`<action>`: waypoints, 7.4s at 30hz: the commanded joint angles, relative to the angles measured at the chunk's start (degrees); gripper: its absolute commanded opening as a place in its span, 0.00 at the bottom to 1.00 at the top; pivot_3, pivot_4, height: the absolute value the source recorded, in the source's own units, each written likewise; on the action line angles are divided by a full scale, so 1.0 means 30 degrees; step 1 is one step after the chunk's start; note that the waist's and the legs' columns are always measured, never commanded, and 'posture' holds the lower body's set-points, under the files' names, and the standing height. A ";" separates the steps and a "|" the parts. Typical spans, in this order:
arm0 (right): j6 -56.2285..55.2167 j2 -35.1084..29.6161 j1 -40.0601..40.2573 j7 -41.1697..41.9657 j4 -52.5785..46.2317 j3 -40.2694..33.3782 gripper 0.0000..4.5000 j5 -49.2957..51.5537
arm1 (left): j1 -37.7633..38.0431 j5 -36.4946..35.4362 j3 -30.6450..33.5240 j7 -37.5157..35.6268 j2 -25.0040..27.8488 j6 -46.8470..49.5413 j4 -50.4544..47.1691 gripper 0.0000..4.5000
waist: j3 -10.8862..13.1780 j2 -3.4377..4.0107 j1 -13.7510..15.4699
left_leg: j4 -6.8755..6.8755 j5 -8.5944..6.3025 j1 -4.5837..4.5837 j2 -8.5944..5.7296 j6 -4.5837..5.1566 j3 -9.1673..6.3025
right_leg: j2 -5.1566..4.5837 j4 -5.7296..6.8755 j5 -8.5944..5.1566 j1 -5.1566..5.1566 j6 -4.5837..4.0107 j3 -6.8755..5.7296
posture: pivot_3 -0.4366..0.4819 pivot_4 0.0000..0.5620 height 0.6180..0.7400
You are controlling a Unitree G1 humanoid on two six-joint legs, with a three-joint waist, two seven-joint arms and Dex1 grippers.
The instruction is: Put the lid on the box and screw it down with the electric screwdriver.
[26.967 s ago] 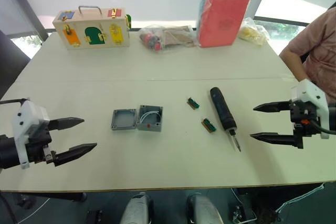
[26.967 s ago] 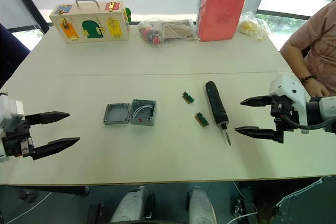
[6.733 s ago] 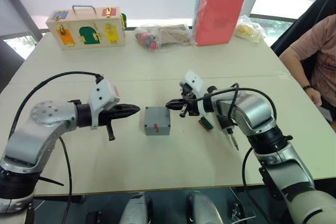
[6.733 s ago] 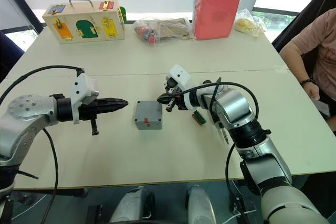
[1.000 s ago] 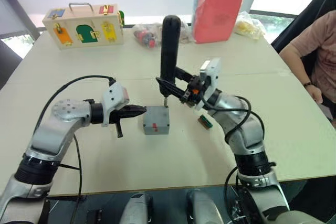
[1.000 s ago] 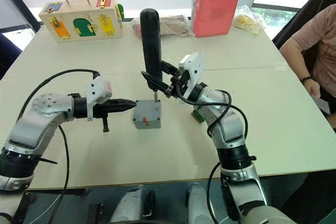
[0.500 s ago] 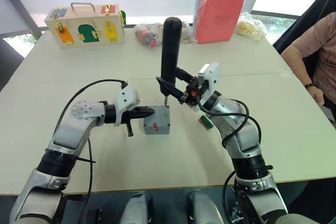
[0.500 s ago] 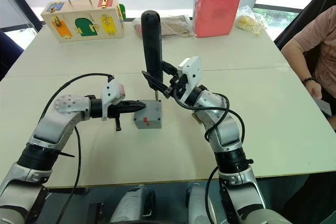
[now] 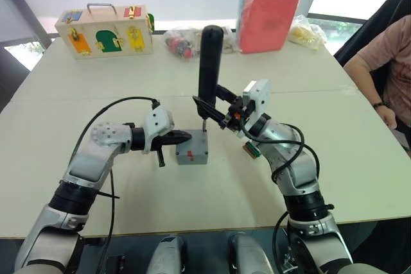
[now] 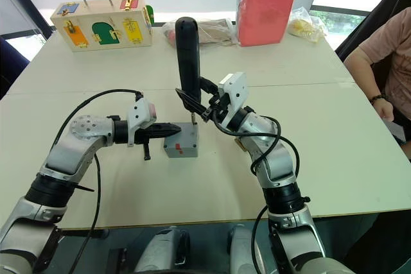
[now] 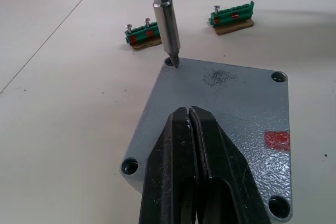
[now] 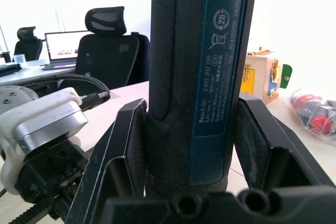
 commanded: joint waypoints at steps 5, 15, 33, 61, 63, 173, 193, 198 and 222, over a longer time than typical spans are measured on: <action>-0.0961 -0.0059 -0.0562 0.0011 0.0037 -0.0213 0.42 -0.0071 | 0.0423 0.0206 -0.0219 -0.0190 0.0120 0.0310 -0.0365 0.00 | 0.0000 0.0000 0.0006 | 0.0000 -0.0001 0.0022 0.0000 0.0001 -0.0001 | 0.0000 0.0000 0.0000 0.0024 0.0000 0.0000 | 0.48 0.27 0.92; -0.0586 -0.0646 -0.0448 0.0473 -0.0069 -0.0079 0.42 0.0003 | 0.0496 0.0443 -0.0453 -0.0146 -0.0076 0.0059 -0.0137 0.00 | -0.0003 0.0002 0.0016 | 0.0000 -0.0001 0.0033 0.0000 0.0002 -0.0004 | -0.0001 0.0000 0.0000 0.0039 0.0000 -0.0001 | 0.48 0.27 0.92; 0.2759 -0.0891 0.0730 -0.0354 0.0268 0.1370 0.42 -0.0735 | 0.0902 0.1165 -0.0848 -0.0174 -0.0153 -0.0616 0.0583 0.00 | -0.0277 -0.0001 0.0007 | -0.0032 -0.0016 0.0243 0.0005 0.0026 -0.0003 | 0.0000 -0.0020 -0.0011 0.0231 -0.0003 -0.0003 | 0.48 0.27 0.92; 0.6599 -0.1303 0.0560 -0.1464 0.0448 0.1676 0.42 -0.0928 | 0.1430 0.1477 -0.1407 -0.0031 -0.0229 -0.0321 0.0320 0.00 | -0.0693 0.0014 0.0020 | -0.0092 -0.0134 0.0593 0.0052 0.0219 -0.0099 | -0.0009 -0.0052 -0.0160 0.0578 -0.0136 -0.0015 | 0.48 0.27 0.92; 0.6651 -0.1313 0.0572 -0.1465 0.0442 0.1679 0.42 -0.0899 | 0.1414 0.1483 -0.1420 -0.0030 -0.0232 -0.0301 0.0332 0.00 | -0.0699 0.0011 0.0019 | -0.0093 -0.0135 0.0593 0.0053 0.0221 -0.0099 | -0.0010 -0.0052 -0.0161 0.0578 -0.0137 -0.0016 | 0.48 0.27 0.92; 1.3701 -0.6841 -0.1160 0.0245 -0.3848 0.4141 0.02 0.0942 | 0.2776 -0.0713 0.1792 0.2089 0.1152 0.0018 -0.0909 0.00 | 0.0189 0.0062 0.0037 | -0.0016 -0.0056 0.0120 -0.0003 0.0094 -0.0166 | -0.0036 0.0002 -0.0094 0.0141 -0.0095 -0.0120 | 0.48 0.27 0.92; 1.5322 -0.8025 -0.1250 0.1539 -0.5982 0.4700 0.02 0.0872 | -0.0562 0.1271 0.0806 0.1163 -0.1108 -0.2731 0.4675 0.00 | 0.0182 0.0053 0.0044 | -0.0010 -0.0048 0.0117 -0.0015 0.0083 -0.0225 | -0.0025 0.0013 -0.0095 0.0150 -0.0093 -0.0152 | 0.48 0.27 0.92; 1.4472 -0.9127 -0.2555 0.1863 -0.4330 0.3938 0.02 0.0223 | 0.0638 0.0972 0.1373 0.0146 0.0599 -0.2377 0.3313 0.00 | 0.0183 0.0053 0.0039 | -0.0009 -0.0048 0.0117 -0.0015 0.0082 -0.0226 | -0.0026 0.0013 -0.0095 0.0149 -0.0093 -0.0152 | 0.48 0.27 0.92; 1.0061 -0.5945 -0.3323 0.3668 0.0718 0.5489 0.02 -0.2585 | 0.2897 0.0165 0.1245 0.0184 0.1618 -0.0020 -0.1488 0.00 | 0.0182 0.0054 0.0015 | -0.0014 -0.0042 0.0117 -0.0006 0.0071 -0.0219 | -0.0016 0.0024 -0.0096 0.0146 -0.0094 -0.0152 | 0.48 0.27 0.92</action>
